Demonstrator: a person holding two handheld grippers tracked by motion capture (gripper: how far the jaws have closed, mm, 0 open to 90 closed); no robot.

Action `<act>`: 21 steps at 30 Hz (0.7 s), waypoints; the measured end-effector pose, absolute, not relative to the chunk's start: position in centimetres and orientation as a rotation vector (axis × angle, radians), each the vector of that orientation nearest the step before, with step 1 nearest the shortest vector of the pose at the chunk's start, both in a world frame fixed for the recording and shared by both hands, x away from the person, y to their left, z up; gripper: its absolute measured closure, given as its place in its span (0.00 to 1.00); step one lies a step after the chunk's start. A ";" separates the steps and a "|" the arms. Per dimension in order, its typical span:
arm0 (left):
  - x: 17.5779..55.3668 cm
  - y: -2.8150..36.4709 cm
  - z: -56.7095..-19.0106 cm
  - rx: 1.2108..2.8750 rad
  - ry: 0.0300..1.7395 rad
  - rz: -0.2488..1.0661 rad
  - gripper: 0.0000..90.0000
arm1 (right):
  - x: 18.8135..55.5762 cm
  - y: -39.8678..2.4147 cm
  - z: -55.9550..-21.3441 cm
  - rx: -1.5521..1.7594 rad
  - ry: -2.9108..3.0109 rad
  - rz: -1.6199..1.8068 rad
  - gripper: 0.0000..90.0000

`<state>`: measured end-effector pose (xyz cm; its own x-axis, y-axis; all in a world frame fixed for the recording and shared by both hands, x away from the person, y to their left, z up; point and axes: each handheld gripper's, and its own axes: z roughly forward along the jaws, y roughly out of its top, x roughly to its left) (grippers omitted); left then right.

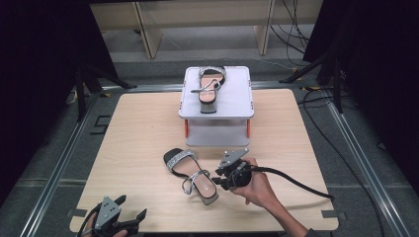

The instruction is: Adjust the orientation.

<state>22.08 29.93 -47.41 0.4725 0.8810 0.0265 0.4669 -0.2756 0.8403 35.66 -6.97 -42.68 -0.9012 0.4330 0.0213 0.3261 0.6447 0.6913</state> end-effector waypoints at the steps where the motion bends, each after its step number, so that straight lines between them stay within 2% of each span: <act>1: 22.2 29.8 -47.5 1.908 1.121 0.642 0.17 | 35.7 -7.0 -42.7 0.612 2.710 1.090 0.73; 5: 22.5 29.8 -47.5 1.959 1.104 0.651 0.17 | 35.9 -6.5 -42.9 0.609 2.719 1.084 0.72; 7: 22.5 29.6 -47.6 1.919 1.118 0.628 0.17 | 36.2 -6.2 -43.1 0.632 2.719 1.094 0.73; 13: 22.6 29.5 -47.7 1.934 1.121 0.617 0.17 | 37.6 -5.7 -43.8 0.688 2.744 1.107 0.75; 21: 22.6 29.6 -47.8 1.968 1.112 0.618 0.17 | 38.8 -5.4 -44.3 0.730 2.796 1.175 0.84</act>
